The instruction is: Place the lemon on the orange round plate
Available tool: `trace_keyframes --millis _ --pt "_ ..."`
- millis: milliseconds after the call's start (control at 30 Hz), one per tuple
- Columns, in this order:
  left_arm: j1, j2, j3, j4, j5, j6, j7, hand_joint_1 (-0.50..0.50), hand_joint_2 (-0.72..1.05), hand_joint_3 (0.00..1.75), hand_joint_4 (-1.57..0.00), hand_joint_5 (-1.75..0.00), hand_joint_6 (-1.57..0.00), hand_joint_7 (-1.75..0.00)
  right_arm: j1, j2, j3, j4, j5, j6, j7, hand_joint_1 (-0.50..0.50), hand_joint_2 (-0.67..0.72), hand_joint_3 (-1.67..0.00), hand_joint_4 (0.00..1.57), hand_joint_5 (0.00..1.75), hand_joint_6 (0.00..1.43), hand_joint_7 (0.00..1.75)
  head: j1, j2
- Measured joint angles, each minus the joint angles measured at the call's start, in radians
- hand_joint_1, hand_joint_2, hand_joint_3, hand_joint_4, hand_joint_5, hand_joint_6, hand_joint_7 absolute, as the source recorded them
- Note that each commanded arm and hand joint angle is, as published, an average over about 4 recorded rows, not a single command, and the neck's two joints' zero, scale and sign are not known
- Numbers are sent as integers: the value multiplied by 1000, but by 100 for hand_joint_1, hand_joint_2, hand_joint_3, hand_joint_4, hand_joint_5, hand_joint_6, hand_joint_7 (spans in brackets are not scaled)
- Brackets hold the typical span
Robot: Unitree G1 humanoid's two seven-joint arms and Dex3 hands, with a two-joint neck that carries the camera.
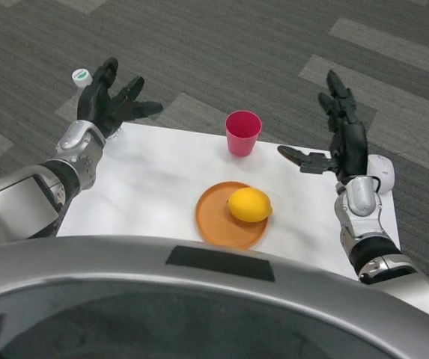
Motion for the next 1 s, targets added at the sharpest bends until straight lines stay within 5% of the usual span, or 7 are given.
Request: trace_keyframes --millis 333,1000 --pt "38 7 38 -27 1 0 -1 50 105 9 -7 0 0 0 40 0 -108 -6 1 -2 -1 10 -22 -48 0 48 0 7 -35 3" --pt "63 9 72 -48 3 0 -4 50 99 9 -7 0 0 0 57 -15 -129 -21 0 -2 -1 12 -16 -48 0 58 0 7 -69 32"
